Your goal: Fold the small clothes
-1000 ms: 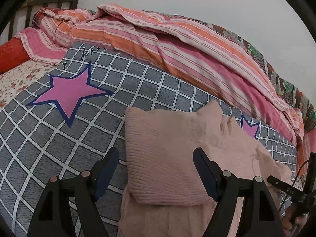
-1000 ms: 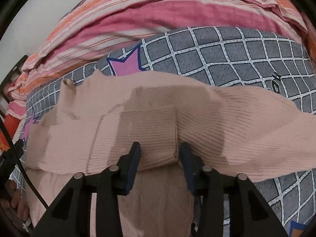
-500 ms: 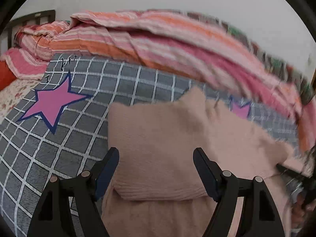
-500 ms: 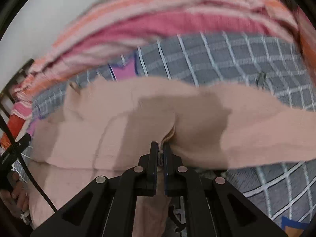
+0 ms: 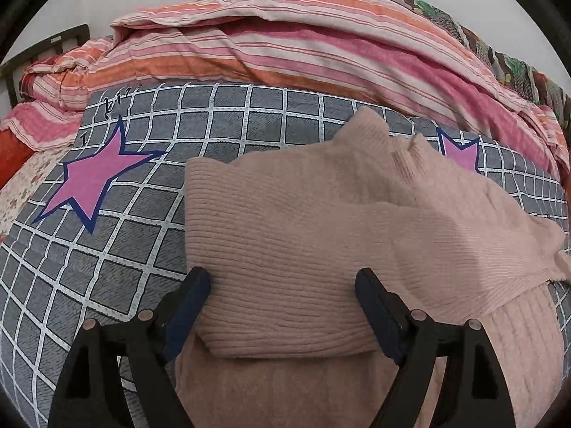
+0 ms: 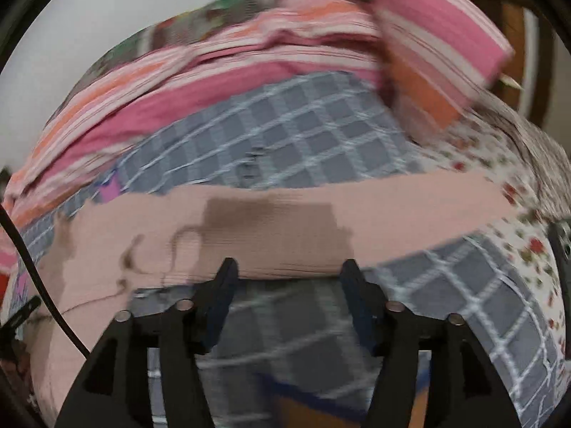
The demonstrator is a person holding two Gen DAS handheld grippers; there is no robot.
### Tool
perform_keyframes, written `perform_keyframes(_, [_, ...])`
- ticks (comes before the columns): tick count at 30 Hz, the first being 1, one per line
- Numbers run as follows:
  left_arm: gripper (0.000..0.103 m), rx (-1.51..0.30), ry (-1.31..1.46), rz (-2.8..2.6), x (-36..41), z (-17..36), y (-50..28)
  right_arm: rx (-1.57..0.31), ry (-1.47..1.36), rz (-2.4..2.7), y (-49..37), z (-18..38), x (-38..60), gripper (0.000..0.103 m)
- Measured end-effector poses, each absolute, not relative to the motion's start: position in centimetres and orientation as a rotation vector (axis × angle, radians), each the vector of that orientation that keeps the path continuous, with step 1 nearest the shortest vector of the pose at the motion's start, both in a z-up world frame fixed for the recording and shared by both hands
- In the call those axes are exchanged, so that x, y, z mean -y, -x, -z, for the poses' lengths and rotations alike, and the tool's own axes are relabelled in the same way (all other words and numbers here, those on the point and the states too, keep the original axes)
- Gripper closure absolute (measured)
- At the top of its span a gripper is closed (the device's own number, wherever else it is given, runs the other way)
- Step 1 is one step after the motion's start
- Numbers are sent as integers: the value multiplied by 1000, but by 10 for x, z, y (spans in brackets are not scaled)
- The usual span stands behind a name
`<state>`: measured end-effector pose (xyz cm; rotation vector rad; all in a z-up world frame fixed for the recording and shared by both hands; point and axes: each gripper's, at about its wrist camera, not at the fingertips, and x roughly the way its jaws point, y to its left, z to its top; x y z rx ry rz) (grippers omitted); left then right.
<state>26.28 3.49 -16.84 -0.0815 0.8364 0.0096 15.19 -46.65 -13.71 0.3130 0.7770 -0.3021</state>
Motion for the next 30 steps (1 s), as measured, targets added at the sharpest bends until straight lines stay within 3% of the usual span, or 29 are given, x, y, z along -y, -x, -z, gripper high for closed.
perform_keyframes(11, [19, -828, 85, -6, -35, 168, -264, -753, -587, 346, -158, 156, 547, 41])
perform_keyframes(14, [19, -818, 97, 0, -36, 166, -262, -746, -600, 391, -160, 156, 561, 58])
perform_keyframes(15, [19, -814, 105, 5, -37, 165, -262, -745, -592, 407, -162, 155, 563, 72])
perform_keyframes(16, [19, -812, 113, 7, -38, 164, -262, -748, -573, 415, -164, 154, 564, 94])
perform_keyframes(21, [19, -773, 246, 10, -60, 156, -255, -721, -386, 458, -172, 131, 535, 97])
perform_keyframes(30, [19, -720, 396, -82, -114, 143, -238, -614, -85, 317, -204, 59, 384, 97])
